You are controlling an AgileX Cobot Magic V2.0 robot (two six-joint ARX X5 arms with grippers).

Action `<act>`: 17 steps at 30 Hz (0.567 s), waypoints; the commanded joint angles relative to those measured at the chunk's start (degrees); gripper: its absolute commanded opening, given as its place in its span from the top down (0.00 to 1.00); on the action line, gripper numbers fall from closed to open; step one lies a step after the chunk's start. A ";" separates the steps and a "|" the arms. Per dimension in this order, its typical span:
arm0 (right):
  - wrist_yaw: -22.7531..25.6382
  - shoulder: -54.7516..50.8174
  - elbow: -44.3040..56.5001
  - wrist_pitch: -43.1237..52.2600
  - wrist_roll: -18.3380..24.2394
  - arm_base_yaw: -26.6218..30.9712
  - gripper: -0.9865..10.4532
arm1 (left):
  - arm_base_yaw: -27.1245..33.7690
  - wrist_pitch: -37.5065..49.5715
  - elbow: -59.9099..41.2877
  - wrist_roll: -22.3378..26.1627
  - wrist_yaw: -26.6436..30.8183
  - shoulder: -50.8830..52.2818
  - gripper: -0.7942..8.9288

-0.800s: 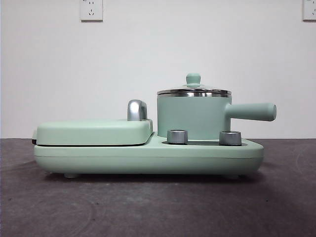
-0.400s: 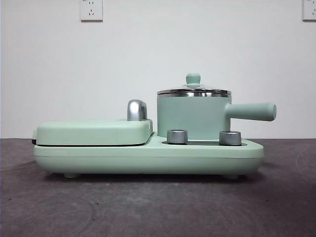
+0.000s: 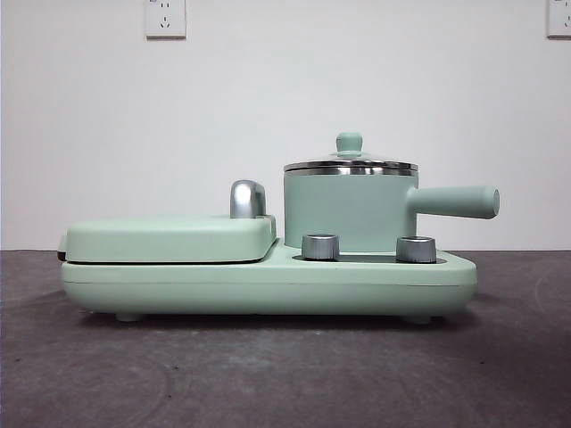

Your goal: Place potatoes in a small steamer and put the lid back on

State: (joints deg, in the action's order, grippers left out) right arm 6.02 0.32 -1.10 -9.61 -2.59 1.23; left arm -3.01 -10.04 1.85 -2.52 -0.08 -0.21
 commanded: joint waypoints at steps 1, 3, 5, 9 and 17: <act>-0.26 -0.11 0.46 -0.15 1.75 0.04 0.90 | 0.04 0.85 -1.09 0.55 0.13 0.02 0.91; -0.26 -0.11 0.46 -0.13 1.73 0.04 0.90 | 0.04 0.85 -1.09 0.55 0.13 0.02 0.91; -0.46 -0.11 0.46 -0.11 1.60 0.04 0.90 | 0.04 0.85 -1.09 0.55 0.13 0.02 0.91; -3.63 -0.11 0.46 -0.28 1.55 0.02 0.90 | 0.04 0.85 -1.09 0.55 0.13 0.02 0.91; -6.05 -0.11 0.46 0.17 1.57 0.02 0.90 | 0.04 0.85 -1.09 0.55 0.13 0.02 0.91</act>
State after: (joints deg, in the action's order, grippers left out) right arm -0.16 0.32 -1.08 -9.87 -1.45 1.23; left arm -3.01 -10.04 1.85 -2.52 -0.08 -0.21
